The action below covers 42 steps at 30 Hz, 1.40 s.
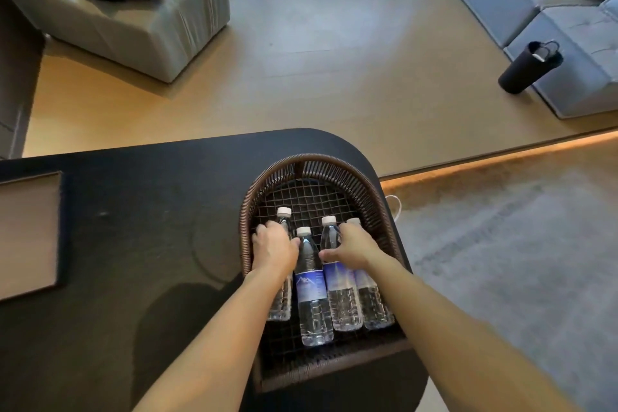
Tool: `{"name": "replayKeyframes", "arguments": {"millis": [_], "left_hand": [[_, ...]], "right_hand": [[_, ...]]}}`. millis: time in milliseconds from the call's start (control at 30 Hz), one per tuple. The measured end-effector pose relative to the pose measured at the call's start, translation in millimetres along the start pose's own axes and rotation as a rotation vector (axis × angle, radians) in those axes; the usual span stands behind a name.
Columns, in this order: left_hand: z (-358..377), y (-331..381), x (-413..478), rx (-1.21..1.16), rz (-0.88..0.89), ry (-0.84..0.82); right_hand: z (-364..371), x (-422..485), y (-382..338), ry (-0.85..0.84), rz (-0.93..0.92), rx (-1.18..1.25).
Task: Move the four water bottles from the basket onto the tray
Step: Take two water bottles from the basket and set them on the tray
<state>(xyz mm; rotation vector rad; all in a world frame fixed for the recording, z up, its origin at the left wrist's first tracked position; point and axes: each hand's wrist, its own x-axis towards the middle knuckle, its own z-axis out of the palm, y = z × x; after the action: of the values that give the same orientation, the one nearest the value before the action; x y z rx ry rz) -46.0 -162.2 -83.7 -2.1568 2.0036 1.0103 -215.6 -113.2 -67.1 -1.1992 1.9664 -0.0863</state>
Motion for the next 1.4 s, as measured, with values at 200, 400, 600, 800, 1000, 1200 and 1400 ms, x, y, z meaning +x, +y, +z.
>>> {"name": "replayKeyframes", "arguments": {"millis": [200, 400, 600, 800, 1000, 1200, 1400], "left_hand": [[-13.5, -1.9, -39.6, -0.049, 0.161, 0.11], [-21.7, -34.3, -90.8, -0.224, 0.321, 0.188], [-38.8, -65.6, -138.6, -0.433, 0.495, 0.263], [-92.2, -93.4, -201.5, -0.524, 0.714, 0.407], [-145.1, -163.1, -261.2, -0.5, 0.872, 0.548], [-174.8, -259.2, -285.1, -0.522, 0.683, 0.489], [-215.7, -348.6, -280.5, -0.519, 0.479, 0.522]], "right_hand": [[-1.4, -45.2, 16.8, 0.098, -0.135, 0.179], [13.4, -109.3, 30.8, 0.296, -0.253, 0.314], [28.1, -172.4, 13.6, 0.616, -0.335, 0.336], [43.5, -254.2, -31.3, 0.771, -0.492, 0.375], [95.0, -313.4, -83.7, 0.784, -0.546, 0.357], [155.4, -331.6, -146.0, 0.64, -0.621, 0.416], [206.2, -314.9, -233.5, 0.523, -0.664, 0.386]]}}
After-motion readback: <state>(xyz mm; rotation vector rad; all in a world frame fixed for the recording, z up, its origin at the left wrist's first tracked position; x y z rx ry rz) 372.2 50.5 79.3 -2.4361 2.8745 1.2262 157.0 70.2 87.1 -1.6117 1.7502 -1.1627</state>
